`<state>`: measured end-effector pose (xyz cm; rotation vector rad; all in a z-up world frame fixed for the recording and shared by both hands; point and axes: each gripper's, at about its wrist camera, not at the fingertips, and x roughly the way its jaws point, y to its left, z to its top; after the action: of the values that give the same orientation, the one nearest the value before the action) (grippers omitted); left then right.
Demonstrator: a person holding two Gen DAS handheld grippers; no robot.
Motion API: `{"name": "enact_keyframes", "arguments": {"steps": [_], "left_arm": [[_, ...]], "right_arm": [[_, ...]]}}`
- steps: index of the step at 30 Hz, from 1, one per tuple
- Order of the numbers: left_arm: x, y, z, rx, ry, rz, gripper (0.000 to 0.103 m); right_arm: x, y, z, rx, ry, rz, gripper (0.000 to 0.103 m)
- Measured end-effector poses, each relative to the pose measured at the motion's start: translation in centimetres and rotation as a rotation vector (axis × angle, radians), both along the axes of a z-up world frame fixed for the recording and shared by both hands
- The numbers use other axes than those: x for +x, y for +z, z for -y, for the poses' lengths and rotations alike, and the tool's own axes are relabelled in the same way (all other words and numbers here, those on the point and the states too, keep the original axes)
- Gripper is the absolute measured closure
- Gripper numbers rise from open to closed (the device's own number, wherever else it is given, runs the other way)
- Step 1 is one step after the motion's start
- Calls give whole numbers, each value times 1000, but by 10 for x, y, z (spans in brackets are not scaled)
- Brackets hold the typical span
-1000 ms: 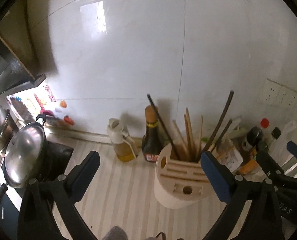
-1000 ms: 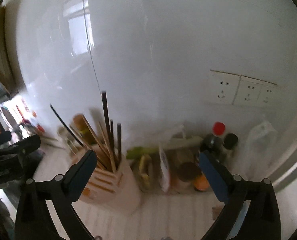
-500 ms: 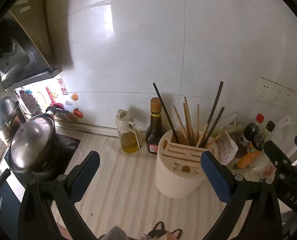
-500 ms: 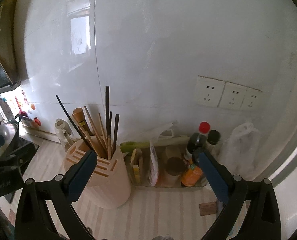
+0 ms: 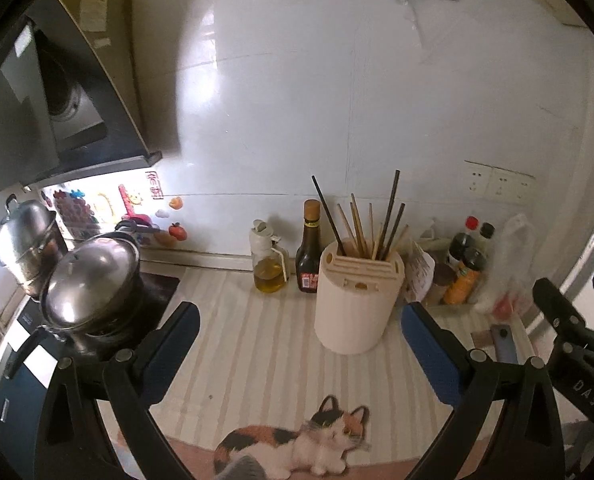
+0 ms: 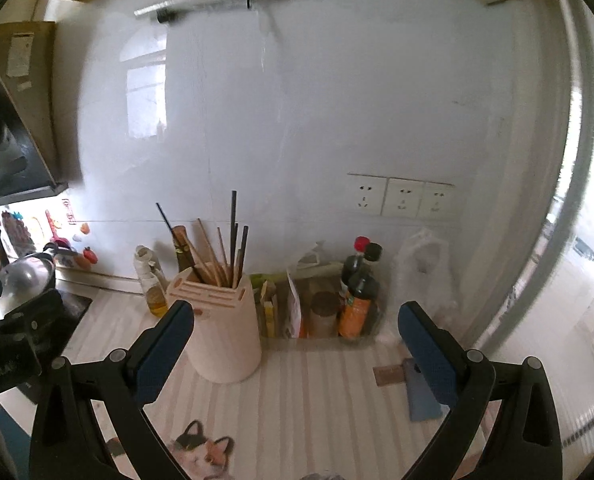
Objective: Organize utensils
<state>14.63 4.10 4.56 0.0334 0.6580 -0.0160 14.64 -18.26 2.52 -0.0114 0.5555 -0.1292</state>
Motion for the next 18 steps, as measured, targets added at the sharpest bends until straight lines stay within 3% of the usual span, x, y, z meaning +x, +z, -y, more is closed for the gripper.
{"name": "enact_keyframes", "arguments": {"steps": [7, 18], "left_arm": [[-54, 17, -7, -7, -28, 19, 0], [-92, 31, -4, -19, 9, 65, 0]], "right_arm": [[-74, 25, -14, 4, -33, 39, 0], [-120, 48, -10, 1, -18, 65, 0]]}}
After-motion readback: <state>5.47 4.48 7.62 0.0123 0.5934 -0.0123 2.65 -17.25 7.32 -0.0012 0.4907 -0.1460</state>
